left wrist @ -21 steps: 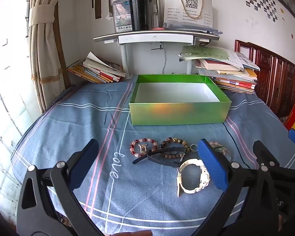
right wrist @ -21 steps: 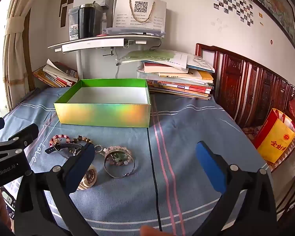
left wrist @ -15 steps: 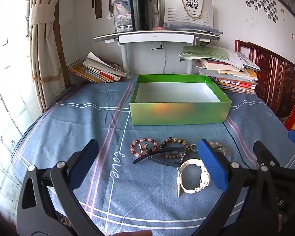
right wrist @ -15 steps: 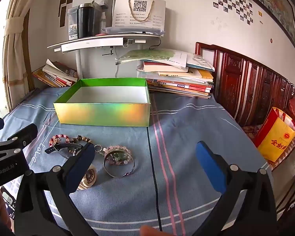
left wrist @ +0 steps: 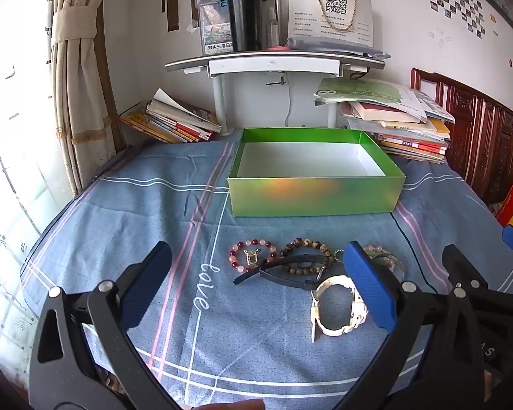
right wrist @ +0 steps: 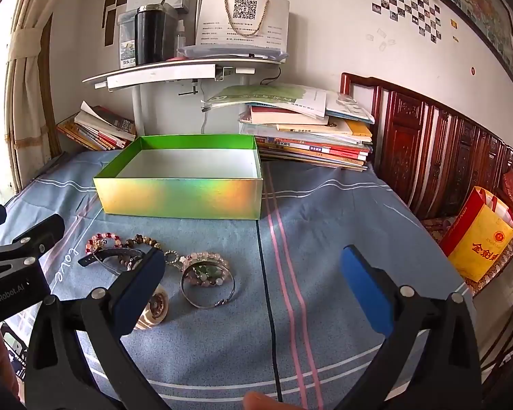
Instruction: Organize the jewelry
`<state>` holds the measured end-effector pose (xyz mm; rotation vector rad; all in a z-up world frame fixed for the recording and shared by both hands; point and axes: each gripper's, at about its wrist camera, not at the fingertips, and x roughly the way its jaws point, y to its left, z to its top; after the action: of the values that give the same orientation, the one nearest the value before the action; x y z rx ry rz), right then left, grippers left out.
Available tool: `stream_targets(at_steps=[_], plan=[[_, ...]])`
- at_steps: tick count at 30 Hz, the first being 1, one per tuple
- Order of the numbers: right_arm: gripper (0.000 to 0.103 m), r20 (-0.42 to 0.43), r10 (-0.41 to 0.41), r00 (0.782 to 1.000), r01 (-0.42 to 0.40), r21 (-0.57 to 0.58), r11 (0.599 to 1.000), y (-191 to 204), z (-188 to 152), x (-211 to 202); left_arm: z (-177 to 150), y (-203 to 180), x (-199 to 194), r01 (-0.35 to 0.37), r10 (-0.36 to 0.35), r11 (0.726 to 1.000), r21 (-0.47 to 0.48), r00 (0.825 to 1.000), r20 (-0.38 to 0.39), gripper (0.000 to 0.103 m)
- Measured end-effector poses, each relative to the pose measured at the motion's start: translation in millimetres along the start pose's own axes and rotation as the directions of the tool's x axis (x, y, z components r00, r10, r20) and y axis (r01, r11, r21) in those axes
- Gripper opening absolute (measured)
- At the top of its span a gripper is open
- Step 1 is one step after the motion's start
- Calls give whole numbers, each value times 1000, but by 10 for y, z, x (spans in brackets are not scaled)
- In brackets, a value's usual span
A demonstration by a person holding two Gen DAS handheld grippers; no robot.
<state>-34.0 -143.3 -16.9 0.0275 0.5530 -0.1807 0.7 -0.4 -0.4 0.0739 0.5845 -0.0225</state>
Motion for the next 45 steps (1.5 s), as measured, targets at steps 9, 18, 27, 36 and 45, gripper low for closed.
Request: stream_targets(at_steps=[9, 18, 27, 36, 45], plan=[[101, 0, 1, 1000, -1, 0, 1000, -2, 2, 3, -30, 74, 74, -1, 1, 1000, 0, 1000, -2, 99], [101, -4, 6, 1000, -6, -2, 1000, 6, 9, 5, -44, 122, 99, -3, 3, 1000, 2, 1000, -4, 99], [101, -7, 7, 1000, -7, -1, 1000, 7, 6, 5, -43, 132, 110, -2, 3, 1000, 3, 1000, -7, 99], [101, -10, 8, 1000, -8, 1, 1000, 0, 1, 18, -52, 126, 95, -4, 4, 1000, 3, 1000, -8, 99], [101, -12, 8, 1000, -8, 1, 1000, 0, -10, 18, -52, 123, 98, -6, 6, 1000, 3, 1000, -9, 99]])
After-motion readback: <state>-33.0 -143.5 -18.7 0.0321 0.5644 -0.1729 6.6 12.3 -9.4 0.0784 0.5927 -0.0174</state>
